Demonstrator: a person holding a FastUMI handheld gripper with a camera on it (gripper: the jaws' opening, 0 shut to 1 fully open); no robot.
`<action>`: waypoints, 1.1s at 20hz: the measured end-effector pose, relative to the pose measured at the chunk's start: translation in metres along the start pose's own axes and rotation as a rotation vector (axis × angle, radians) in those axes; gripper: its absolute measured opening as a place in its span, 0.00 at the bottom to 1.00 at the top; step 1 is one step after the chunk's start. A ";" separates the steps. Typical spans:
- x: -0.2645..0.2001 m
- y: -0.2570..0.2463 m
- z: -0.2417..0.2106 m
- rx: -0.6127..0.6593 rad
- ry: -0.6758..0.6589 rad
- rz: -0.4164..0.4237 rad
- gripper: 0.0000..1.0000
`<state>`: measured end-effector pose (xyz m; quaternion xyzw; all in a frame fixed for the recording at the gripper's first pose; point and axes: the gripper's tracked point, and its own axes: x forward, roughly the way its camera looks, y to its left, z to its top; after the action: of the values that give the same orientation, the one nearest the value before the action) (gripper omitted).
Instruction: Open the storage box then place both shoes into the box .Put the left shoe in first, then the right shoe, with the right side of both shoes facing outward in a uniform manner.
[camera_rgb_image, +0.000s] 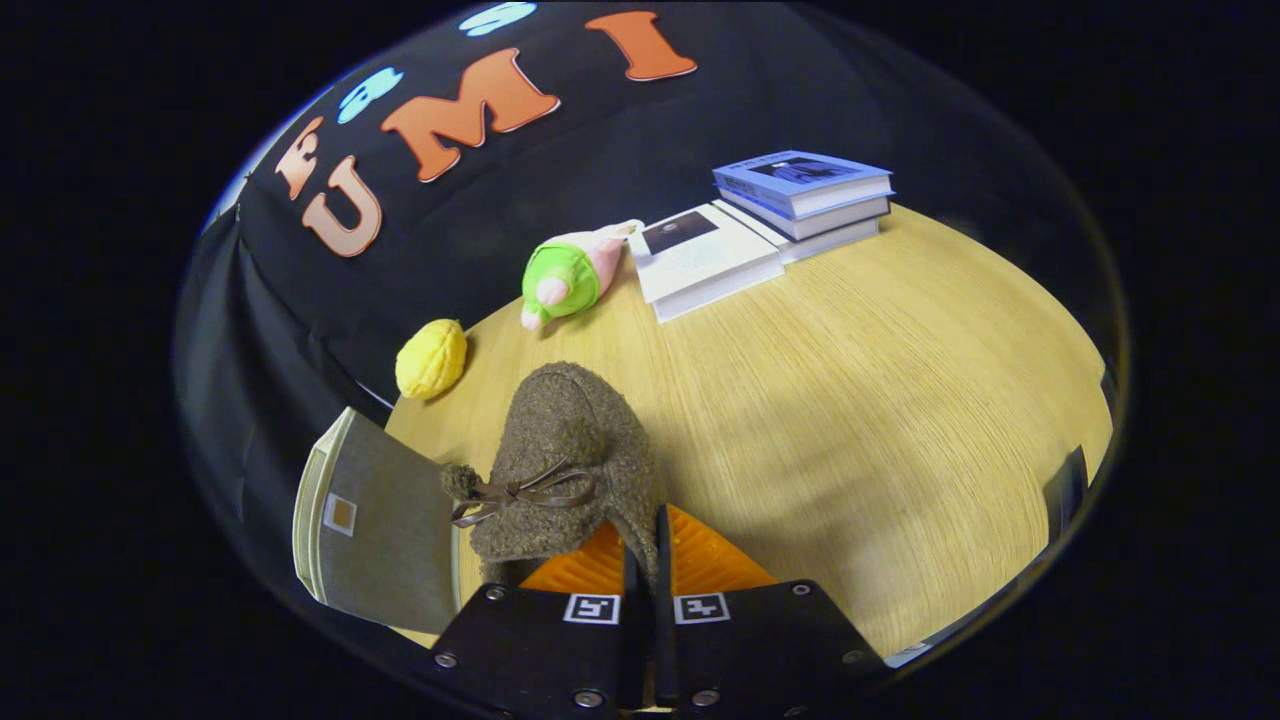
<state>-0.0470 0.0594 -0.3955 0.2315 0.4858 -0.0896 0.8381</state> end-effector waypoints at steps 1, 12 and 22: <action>-0.002 0.013 0.003 -0.009 -0.005 0.020 0.05; -0.036 0.160 0.039 -0.195 -0.101 0.188 0.05; -0.040 0.275 0.034 -0.229 -0.090 0.320 0.05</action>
<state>0.0626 0.2815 -0.2642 0.2046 0.4118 0.0902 0.8834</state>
